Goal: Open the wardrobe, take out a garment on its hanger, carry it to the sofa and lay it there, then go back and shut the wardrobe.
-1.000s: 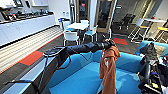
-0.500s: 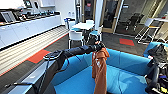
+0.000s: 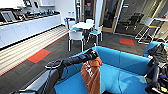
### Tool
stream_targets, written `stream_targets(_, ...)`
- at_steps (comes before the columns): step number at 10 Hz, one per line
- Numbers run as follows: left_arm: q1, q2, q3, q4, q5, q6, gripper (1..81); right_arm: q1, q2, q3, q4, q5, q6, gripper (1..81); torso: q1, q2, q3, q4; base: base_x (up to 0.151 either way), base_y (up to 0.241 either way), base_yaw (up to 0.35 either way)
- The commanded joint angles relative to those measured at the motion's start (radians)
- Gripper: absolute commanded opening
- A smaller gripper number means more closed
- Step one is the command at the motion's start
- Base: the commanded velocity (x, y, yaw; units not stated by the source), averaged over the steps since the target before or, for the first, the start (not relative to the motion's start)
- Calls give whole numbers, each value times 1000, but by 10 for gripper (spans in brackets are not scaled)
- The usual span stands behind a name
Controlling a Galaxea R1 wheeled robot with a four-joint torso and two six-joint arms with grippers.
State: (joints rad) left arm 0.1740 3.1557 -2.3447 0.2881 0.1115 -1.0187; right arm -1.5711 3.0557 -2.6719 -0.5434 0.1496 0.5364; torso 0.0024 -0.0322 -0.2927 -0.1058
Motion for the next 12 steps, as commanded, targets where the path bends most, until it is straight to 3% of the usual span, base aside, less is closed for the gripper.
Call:
stream_targets(1, -135, 73, -24, 106, -55, 5, 10, -2, 4, 5, -7, -50, 2, 811, 0, 0, 0, 0, 0, 0, 0)
stream_targets(4, -97, 73, -27, 134, -55, 5, 10, -2, 5, 5, -7, -50, 2, 811, 1, 0, -16, 0, 0, 0, 0)
stream_targets(5, -90, 72, -22, 132, -55, 5, 10, -2, 4, 3, -7, -50, 2, 811, 1, 0, -16, 42, 0, 0, 0)
stream_targets(6, -83, 55, -21, 132, -55, 5, 10, -4, 4, 3, -7, -48, 2, 811, 1, 0, -16, 50, 0, 0, 0)
stream_targets(7, -77, 32, -19, 132, -55, 5, 10, -4, 4, 3, -7, -48, 2, 811, 1, 0, -16, 99, 0, 0, 0)
stream_targets(8, -71, 12, -10, 132, -55, 5, 10, -2, 4, 3, -7, -48, 2, 811, 1, 0, -16, 30, 0, 0, 0)
stream_targets(10, -57, -35, 10, 132, -55, 6, 10, -2, 2, 3, -6, -48, 2, 811, 1, 0, -16, 78, 0, 0, 0)
stream_targets(12, -20, -95, 18, 132, -56, 9, 10, -4, 1, 1, -6, -48, 2, 811, 1, 0, -16, 86, 0, 0, 0)
